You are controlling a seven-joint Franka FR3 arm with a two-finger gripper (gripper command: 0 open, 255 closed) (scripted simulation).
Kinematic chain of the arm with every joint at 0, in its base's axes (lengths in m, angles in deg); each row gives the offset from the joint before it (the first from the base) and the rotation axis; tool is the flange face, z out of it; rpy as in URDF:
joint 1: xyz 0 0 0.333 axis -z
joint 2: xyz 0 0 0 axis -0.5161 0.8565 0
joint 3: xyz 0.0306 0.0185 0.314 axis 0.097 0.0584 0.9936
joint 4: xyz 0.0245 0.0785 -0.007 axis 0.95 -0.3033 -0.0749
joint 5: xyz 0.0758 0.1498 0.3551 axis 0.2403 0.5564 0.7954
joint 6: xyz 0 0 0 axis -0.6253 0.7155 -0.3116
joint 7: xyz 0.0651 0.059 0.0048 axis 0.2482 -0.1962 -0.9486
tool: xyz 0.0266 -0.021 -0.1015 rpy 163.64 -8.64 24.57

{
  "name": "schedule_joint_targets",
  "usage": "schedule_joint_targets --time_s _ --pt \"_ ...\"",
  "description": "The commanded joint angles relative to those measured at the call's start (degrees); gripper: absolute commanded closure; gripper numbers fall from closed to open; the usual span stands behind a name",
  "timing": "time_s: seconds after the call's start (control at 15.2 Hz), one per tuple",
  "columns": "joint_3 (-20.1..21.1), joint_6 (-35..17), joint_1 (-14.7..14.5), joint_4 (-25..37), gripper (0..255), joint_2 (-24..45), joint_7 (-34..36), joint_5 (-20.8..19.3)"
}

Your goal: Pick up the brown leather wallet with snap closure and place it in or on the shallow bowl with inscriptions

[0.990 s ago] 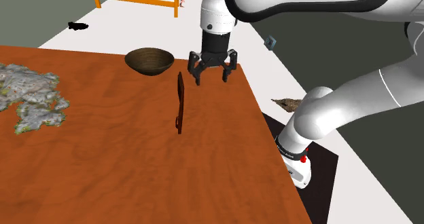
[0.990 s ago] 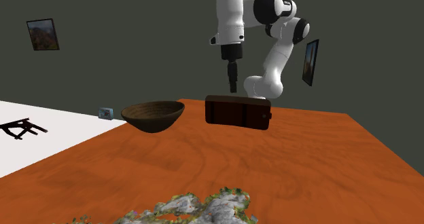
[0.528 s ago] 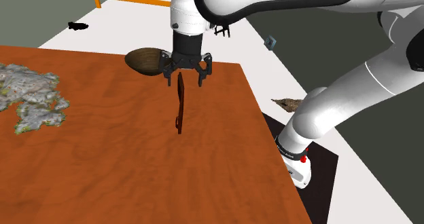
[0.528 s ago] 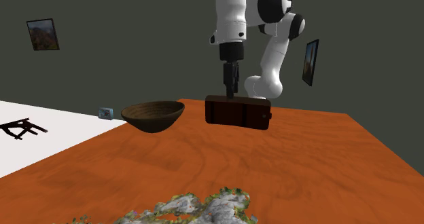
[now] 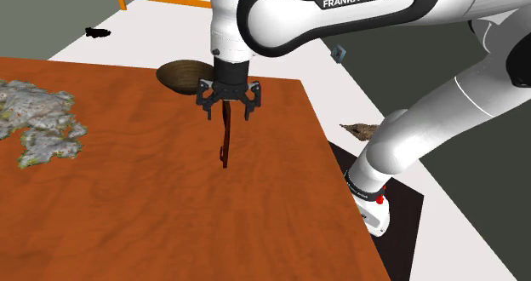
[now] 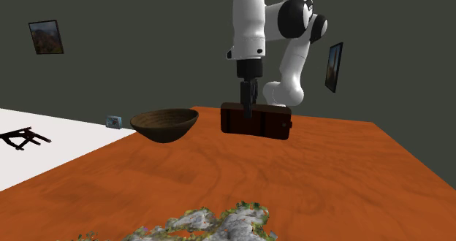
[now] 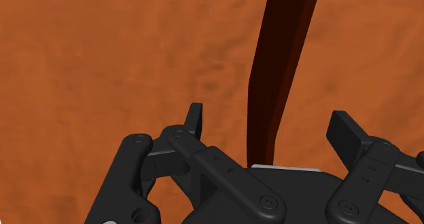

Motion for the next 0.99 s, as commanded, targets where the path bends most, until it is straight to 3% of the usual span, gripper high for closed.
schedule_joint_targets --time_s 0.0,0.4,0.46,0.92 --pt "0.1 -0.3 0.0 -0.1 0 0.2 0.0 0.0" --pt "0.1 -0.3 0.0 -0.1 0 0.2 0.0 0.0" --pt "0.1 -0.3 0.0 -0.1 255 0.2 0.0 0.0" --pt "0.1 -0.3 0.0 -0.1 255 0.2 0.0 0.0"
